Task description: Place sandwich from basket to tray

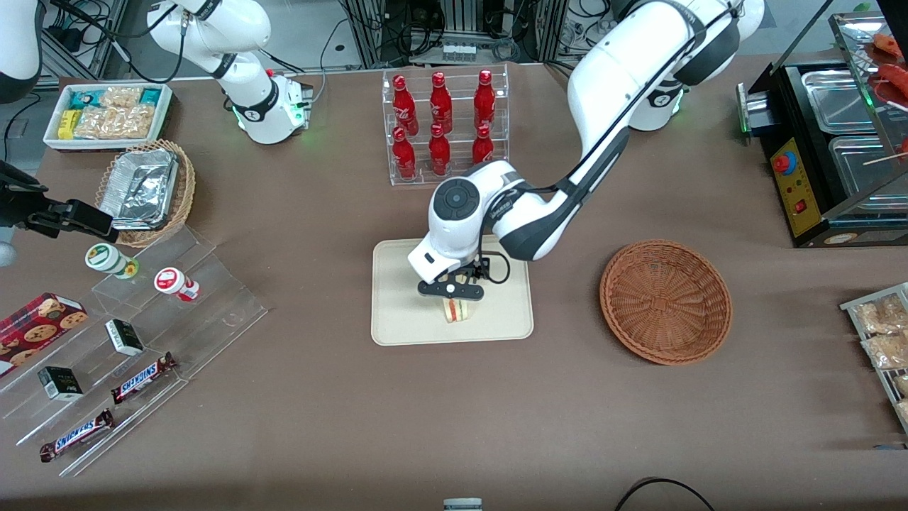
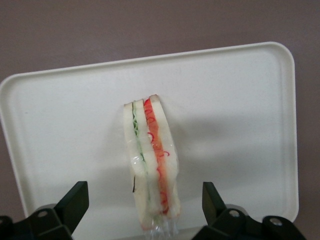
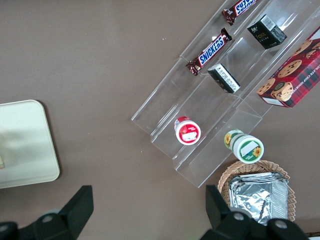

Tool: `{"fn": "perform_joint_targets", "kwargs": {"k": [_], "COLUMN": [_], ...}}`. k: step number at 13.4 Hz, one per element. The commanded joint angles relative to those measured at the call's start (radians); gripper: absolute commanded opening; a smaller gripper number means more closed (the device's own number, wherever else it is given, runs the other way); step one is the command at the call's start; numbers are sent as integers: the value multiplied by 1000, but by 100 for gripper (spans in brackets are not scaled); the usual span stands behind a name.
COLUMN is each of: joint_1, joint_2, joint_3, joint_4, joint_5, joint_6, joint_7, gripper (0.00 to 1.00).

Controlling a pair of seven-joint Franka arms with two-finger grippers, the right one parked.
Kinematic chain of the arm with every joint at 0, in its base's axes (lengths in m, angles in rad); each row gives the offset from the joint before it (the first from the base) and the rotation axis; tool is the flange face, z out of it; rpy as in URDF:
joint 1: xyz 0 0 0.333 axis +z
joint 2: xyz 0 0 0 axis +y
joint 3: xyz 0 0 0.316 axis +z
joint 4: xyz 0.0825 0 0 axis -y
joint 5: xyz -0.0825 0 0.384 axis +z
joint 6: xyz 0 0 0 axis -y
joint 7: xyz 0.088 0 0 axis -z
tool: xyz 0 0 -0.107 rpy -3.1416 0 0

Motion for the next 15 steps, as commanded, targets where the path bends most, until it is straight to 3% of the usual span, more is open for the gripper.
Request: {"fn": "perform_joint_targets", "kwargs": {"k": [1,3,5,9,11,13,15], "joint_1": [11,63,123,235,298,383,451], "joint_2": [-99,-170,-242,-366,-414,-458,-503], "joint_3": [6,2,3,2,0,0,2], "joint_4": [-12,-20,-24,-38,-50,-50,-50], "joint_5": [7,-5,-65,-71,-79,-152,-171], "joint_6": [-81,-165,-242,-388,-403,-466,-517], "joint_7": [-26,-22,-10,35,117,241,346], "gripper": [100,100,100,100,100,100,100]}}
